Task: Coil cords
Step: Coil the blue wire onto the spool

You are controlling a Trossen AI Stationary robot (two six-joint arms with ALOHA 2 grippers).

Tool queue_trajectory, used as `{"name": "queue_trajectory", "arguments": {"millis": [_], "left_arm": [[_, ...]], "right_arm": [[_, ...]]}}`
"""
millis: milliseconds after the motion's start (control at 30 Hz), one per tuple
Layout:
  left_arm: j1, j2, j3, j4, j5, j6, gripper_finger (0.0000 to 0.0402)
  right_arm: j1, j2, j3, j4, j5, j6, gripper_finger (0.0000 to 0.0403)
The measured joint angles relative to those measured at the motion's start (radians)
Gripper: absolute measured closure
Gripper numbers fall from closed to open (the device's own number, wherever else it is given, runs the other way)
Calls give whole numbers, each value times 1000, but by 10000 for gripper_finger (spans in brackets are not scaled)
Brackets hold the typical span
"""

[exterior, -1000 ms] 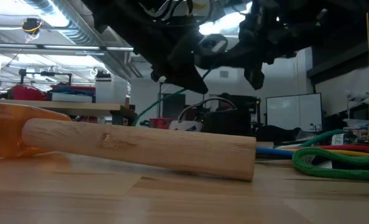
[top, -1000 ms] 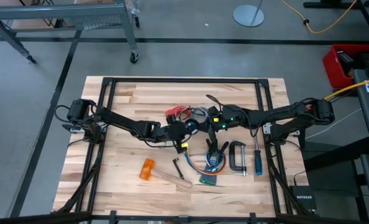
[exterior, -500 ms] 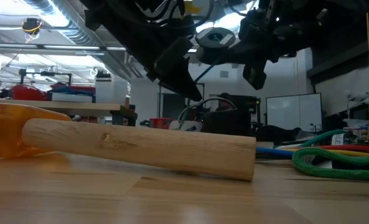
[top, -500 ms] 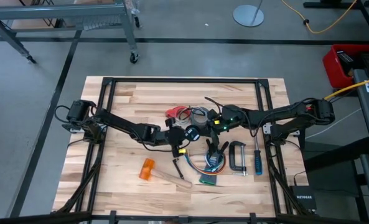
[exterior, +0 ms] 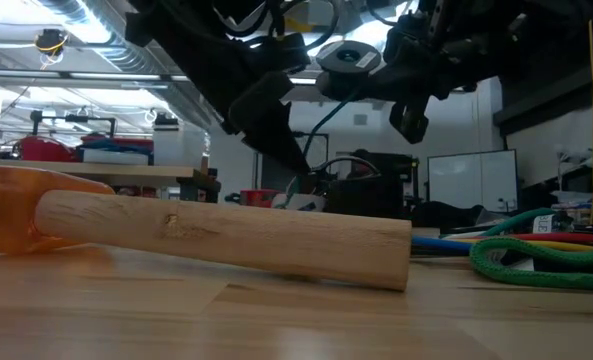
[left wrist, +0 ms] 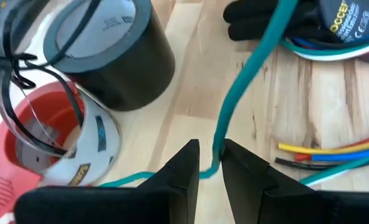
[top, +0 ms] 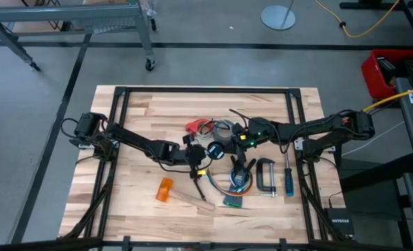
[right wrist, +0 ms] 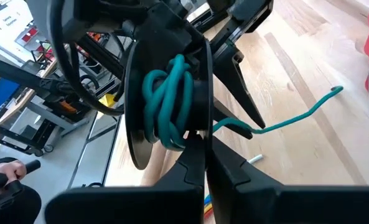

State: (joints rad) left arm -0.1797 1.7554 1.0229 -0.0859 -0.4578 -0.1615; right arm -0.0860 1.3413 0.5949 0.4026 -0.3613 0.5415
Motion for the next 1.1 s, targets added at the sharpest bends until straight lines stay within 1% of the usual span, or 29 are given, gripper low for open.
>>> {"name": "queue_trajectory", "arguments": {"millis": [167,400,533,667,833,933,1000,1100], "left_arm": [[-4,0,0,-41,1,-19,345],[-4,0,-1,-22,1,-26,375],[-4,0,-1,-32,6,-39,373],[-5,0,-2,-38,7,-52,345],[-13,0,-2,-2,9,-121,286],[-24,0,-2,55,9,-119,256],[-35,0,-2,100,9,-89,245],[-54,0,-2,161,9,-47,240]], "right_arm": [[0,-13,0,4,-16,0,398],[0,-41,0,16,-21,0,398],[0,-42,0,16,-21,0,398],[0,-42,0,16,-21,0,398],[0,-42,0,16,-20,-5,398],[0,-42,0,16,-18,-28,398],[0,-42,0,16,-7,-31,398],[0,-42,0,22,23,-58,398]]}}
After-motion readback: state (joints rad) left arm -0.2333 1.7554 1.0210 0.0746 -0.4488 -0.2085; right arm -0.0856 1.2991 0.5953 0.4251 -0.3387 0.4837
